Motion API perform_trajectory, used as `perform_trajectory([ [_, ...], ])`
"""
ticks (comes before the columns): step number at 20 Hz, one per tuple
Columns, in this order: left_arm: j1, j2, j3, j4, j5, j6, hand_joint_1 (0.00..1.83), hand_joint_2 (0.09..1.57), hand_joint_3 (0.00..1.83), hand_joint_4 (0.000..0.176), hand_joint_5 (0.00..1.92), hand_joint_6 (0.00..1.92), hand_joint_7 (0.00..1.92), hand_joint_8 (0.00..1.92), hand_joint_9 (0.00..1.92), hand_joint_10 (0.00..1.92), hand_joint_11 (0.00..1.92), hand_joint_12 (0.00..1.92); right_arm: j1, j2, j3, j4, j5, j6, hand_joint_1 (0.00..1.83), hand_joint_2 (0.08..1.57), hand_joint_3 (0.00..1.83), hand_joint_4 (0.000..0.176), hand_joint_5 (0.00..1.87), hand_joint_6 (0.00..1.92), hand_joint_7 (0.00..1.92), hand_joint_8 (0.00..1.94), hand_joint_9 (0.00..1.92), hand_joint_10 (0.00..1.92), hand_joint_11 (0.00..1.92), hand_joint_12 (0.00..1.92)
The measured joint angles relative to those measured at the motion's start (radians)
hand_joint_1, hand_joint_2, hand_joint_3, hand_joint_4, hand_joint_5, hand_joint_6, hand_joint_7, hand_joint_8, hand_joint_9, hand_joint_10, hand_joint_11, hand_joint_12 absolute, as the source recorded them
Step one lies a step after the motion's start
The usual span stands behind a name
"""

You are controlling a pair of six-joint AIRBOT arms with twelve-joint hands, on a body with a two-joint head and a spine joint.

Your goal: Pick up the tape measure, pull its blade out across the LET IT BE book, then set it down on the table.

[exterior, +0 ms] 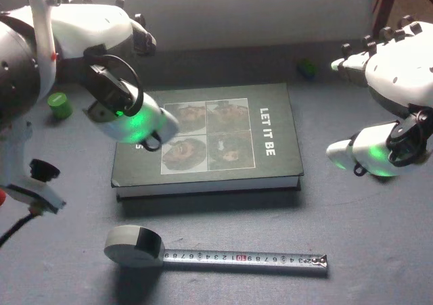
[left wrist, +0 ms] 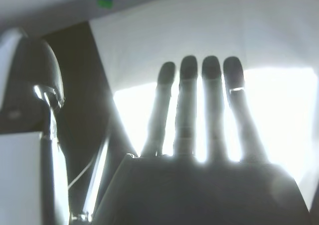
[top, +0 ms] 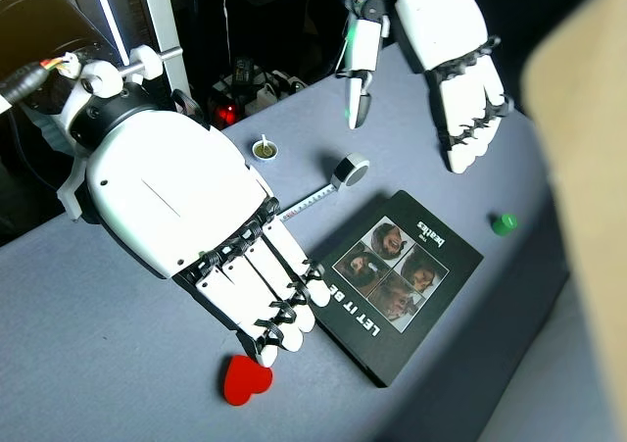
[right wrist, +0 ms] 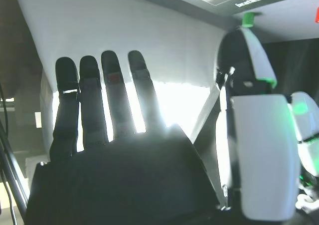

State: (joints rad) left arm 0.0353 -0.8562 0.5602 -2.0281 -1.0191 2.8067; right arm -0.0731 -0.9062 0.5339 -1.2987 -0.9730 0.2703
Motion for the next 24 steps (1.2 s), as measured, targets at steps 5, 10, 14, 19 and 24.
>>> perform_trajectory([
  [5, 0.000, 0.034, 0.034, -0.030, 0.051, 0.151, 0.99, 1.05, 0.00, 0.000, 0.42, 0.01, 0.47, 0.01, 0.41, 0.01, 0.12, 0.72, -0.007, 0.000, -0.001, 0.003, 0.002, -0.002, 0.38, 1.11, 0.00, 0.000, 0.19, 0.00, 0.22, 0.00, 0.19, 0.00, 0.00, 0.86],
  [10, 0.077, 0.089, 0.093, 0.073, 0.206, -0.024, 1.06, 1.05, 0.00, 0.000, 0.44, 0.01, 0.47, 0.00, 0.39, 0.00, 0.11, 0.69, -0.007, 0.000, -0.002, 0.003, 0.001, -0.005, 0.36, 1.12, 0.00, 0.000, 0.20, 0.00, 0.23, 0.00, 0.18, 0.00, 0.00, 0.84],
  [14, 0.246, 0.162, 0.131, 0.472, 0.432, -0.565, 1.02, 1.04, 0.00, 0.000, 0.36, 0.00, 0.42, 0.00, 0.37, 0.00, 0.09, 0.67, -0.007, 0.000, -0.002, 0.003, 0.003, -0.005, 0.33, 1.13, 0.00, 0.000, 0.20, 0.00, 0.24, 0.00, 0.19, 0.00, 0.00, 0.84],
  [19, 0.415, 0.238, 0.132, 1.056, 0.731, -1.218, 1.01, 1.06, 0.01, 0.000, 0.32, 0.00, 0.37, 0.00, 0.34, 0.00, 0.06, 0.65, -0.007, 0.000, -0.002, 0.003, 0.003, -0.006, 0.39, 1.10, 0.00, 0.000, 0.19, 0.01, 0.22, 0.00, 0.19, 0.00, 0.00, 0.83],
  [24, 0.526, 0.288, 0.105, 1.663, 0.754, -1.870, 1.00, 1.07, 0.01, 0.000, 0.30, 0.00, 0.36, 0.01, 0.32, 0.00, 0.06, 0.66, -0.007, 0.000, -0.002, 0.003, -0.001, -0.009, 0.39, 1.10, 0.00, 0.000, 0.19, 0.00, 0.22, 0.00, 0.20, 0.01, 0.00, 0.79],
])
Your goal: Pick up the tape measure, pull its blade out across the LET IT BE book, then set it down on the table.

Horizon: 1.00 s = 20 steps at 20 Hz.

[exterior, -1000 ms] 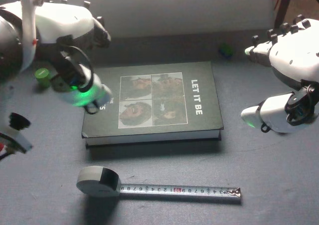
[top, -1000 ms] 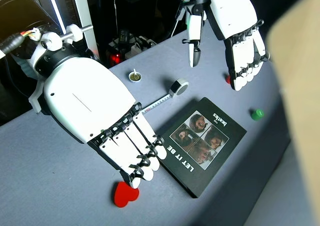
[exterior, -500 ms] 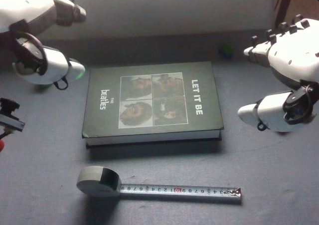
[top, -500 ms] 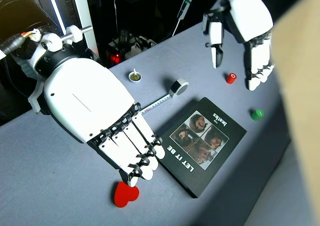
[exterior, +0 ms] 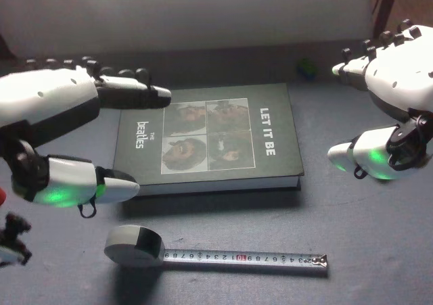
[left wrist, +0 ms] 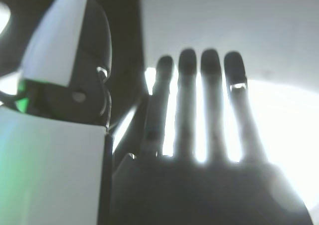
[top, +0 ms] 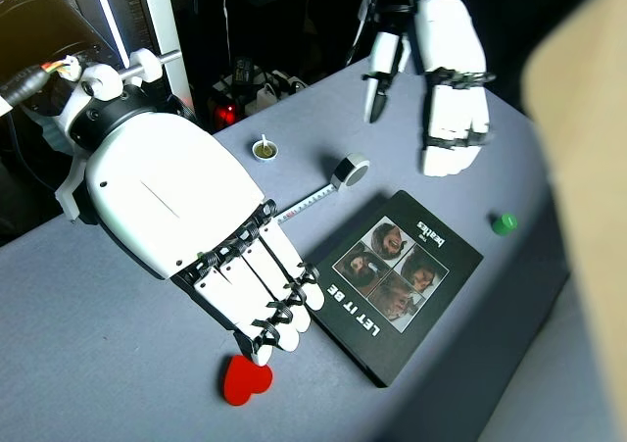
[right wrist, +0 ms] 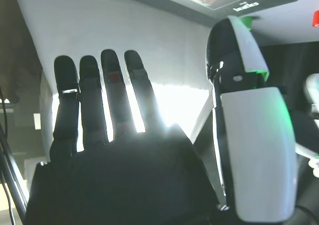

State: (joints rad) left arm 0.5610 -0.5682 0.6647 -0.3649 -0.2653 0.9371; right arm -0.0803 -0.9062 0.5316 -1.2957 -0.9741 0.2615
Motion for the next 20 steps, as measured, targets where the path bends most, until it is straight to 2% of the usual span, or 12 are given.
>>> perform_trajectory([
  [1, 0.047, 0.002, 0.000, 0.077, -0.046, -0.106, 1.00, 1.07, 0.01, 0.000, 0.30, 0.00, 0.36, 0.01, 0.33, 0.01, 0.07, 0.66, 0.000, 0.000, 0.000, 0.000, 0.001, 0.000, 0.38, 1.10, 0.00, 0.000, 0.19, 0.00, 0.23, 0.00, 0.21, 0.01, 0.00, 0.83],
  [2, 0.077, 0.002, -0.003, 0.095, -0.070, -0.153, 1.00, 1.07, 0.01, 0.000, 0.31, 0.01, 0.36, 0.01, 0.33, 0.01, 0.08, 0.66, 0.000, 0.000, -0.001, 0.000, 0.001, 0.000, 0.39, 1.10, 0.00, 0.000, 0.21, 0.00, 0.26, 0.01, 0.22, 0.01, 0.00, 0.90],
  [3, 0.281, -0.022, -0.007, 0.102, -0.243, -0.333, 1.00, 1.07, 0.00, 0.000, 0.31, 0.00, 0.36, 0.00, 0.33, 0.01, 0.08, 0.66, -0.006, 0.000, -0.002, 0.002, 0.002, -0.003, 0.40, 1.09, 0.00, 0.000, 0.23, 0.01, 0.28, 0.01, 0.23, 0.01, 0.00, 0.92],
  [9, 0.443, -0.111, 0.002, 0.078, -0.481, -0.407, 1.00, 1.07, 0.00, 0.000, 0.32, 0.01, 0.39, 0.01, 0.34, 0.01, 0.09, 0.66, -0.006, 0.000, -0.002, -0.001, 0.001, -0.003, 0.36, 1.10, 0.00, 0.000, 0.18, 0.00, 0.24, 0.00, 0.22, 0.00, 0.00, 0.83],
  [11, 0.469, -0.142, 0.014, 0.084, -0.523, -0.425, 1.00, 1.08, 0.00, 0.000, 0.32, 0.00, 0.39, 0.01, 0.34, 0.01, 0.10, 0.67, -0.006, 0.000, -0.002, -0.001, 0.001, -0.003, 0.35, 1.11, 0.00, 0.000, 0.18, 0.00, 0.23, 0.00, 0.22, 0.00, 0.00, 0.81],
  [14, 0.525, -0.185, 0.051, 0.136, -0.571, -0.462, 1.01, 1.08, 0.00, 0.000, 0.33, 0.01, 0.38, 0.00, 0.35, 0.00, 0.10, 0.68, -0.007, 0.000, -0.002, -0.001, 0.001, -0.003, 0.37, 1.10, 0.00, 0.000, 0.19, 0.01, 0.25, 0.01, 0.21, 0.00, 0.00, 0.80],
  [20, 0.620, -0.222, 0.121, 0.141, -0.648, -0.491, 1.01, 1.08, 0.00, 0.000, 0.33, 0.00, 0.38, 0.00, 0.34, 0.00, 0.11, 0.69, -0.007, 0.000, -0.002, -0.001, 0.003, -0.003, 0.38, 1.09, 0.00, 0.000, 0.25, 0.02, 0.30, 0.01, 0.24, 0.01, 0.00, 0.83],
])
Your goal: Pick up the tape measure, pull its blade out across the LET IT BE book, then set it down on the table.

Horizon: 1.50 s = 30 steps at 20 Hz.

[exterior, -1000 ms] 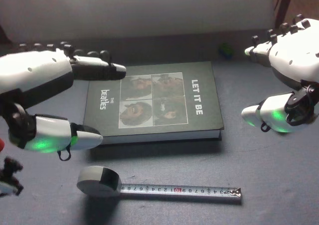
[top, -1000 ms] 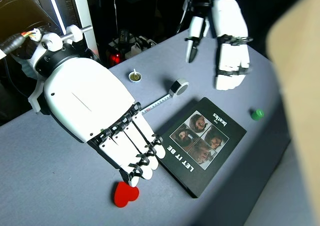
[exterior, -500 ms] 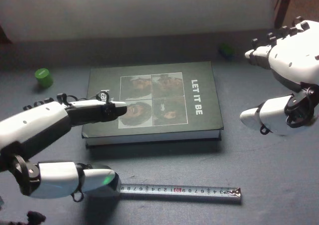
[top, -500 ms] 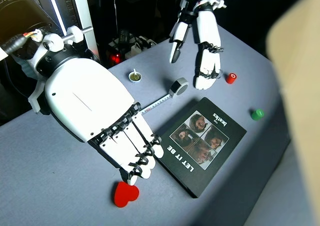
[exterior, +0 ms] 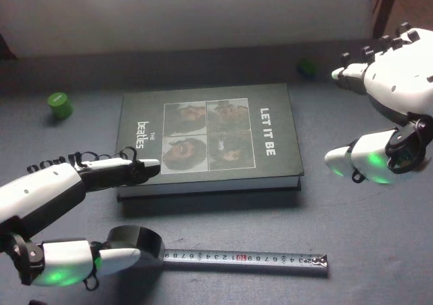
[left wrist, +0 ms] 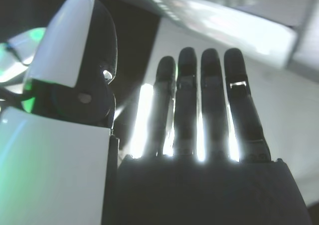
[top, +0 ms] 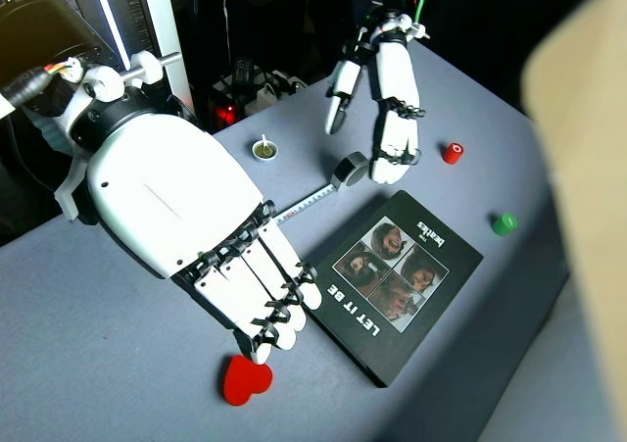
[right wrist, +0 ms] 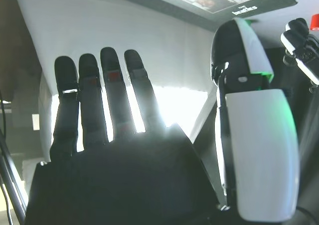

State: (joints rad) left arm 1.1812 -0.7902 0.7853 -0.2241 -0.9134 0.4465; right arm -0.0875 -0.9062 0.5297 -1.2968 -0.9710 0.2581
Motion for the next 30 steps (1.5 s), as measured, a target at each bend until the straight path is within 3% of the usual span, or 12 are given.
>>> perform_trajectory([
  [9, 0.035, -0.060, 0.056, 0.011, -0.024, -0.003, 1.03, 1.05, 0.00, 0.000, 0.36, 0.01, 0.40, 0.00, 0.35, 0.00, 0.13, 0.71, -0.001, 0.000, 0.000, 0.000, 0.002, -0.002, 0.37, 1.10, 0.00, 0.000, 0.23, 0.00, 0.28, 0.00, 0.22, 0.00, 0.00, 0.72],
  [30, 0.093, -0.137, 0.104, -0.020, -0.046, 0.047, 0.98, 1.09, 0.00, 0.000, 0.34, 0.00, 0.38, 0.00, 0.34, 0.00, 0.10, 0.72, -0.007, -0.002, 0.000, 0.000, 0.003, -0.013, 0.40, 1.08, 0.00, 0.000, 0.26, 0.00, 0.33, 0.00, 0.29, 0.01, 0.00, 0.89],
])
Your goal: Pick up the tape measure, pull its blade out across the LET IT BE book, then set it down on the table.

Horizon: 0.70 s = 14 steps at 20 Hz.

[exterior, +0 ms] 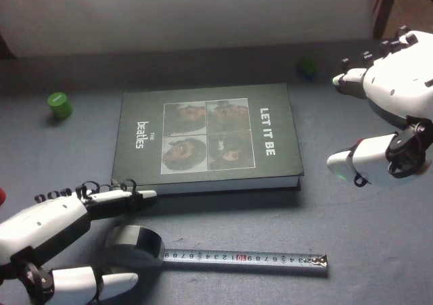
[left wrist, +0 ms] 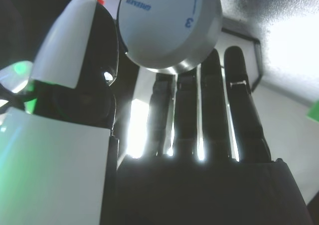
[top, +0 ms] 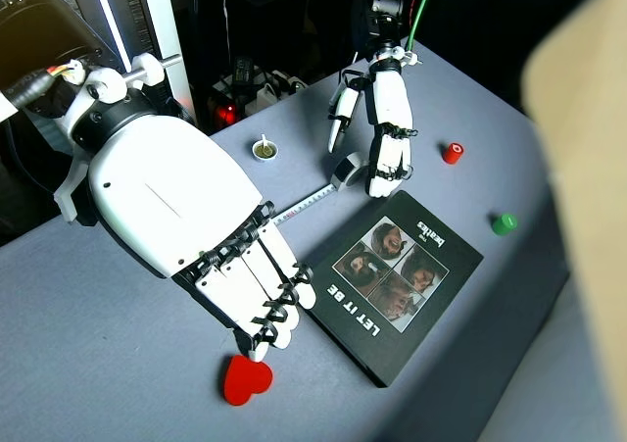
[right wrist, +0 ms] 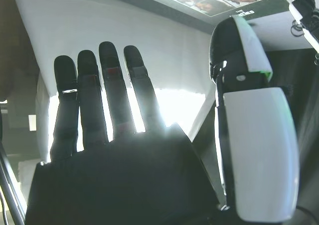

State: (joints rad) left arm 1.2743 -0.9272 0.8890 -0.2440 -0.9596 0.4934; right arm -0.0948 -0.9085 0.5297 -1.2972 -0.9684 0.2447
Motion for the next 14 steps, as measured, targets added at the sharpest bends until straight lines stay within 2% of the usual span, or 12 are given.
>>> perform_trajectory([
  [11, -0.004, -0.031, 0.037, -0.007, -0.002, 0.022, 0.98, 1.10, 0.00, 0.000, 0.34, 0.00, 0.39, 0.00, 0.34, 0.00, 0.10, 0.73, 0.000, 0.000, 0.000, 0.000, 0.007, -0.006, 0.40, 1.08, 0.00, 0.000, 0.26, 0.01, 0.32, 0.01, 0.28, 0.00, 0.00, 0.86],
  [14, -0.011, -0.042, 0.039, -0.014, 0.000, 0.034, 0.98, 1.10, 0.00, 0.000, 0.41, 0.01, 0.47, 0.01, 0.41, 0.01, 0.15, 0.75, -0.003, -0.002, 0.000, 0.000, 0.009, -0.008, 0.38, 1.09, 0.00, 0.000, 0.24, 0.00, 0.32, 0.00, 0.29, 0.00, 0.00, 0.85],
])
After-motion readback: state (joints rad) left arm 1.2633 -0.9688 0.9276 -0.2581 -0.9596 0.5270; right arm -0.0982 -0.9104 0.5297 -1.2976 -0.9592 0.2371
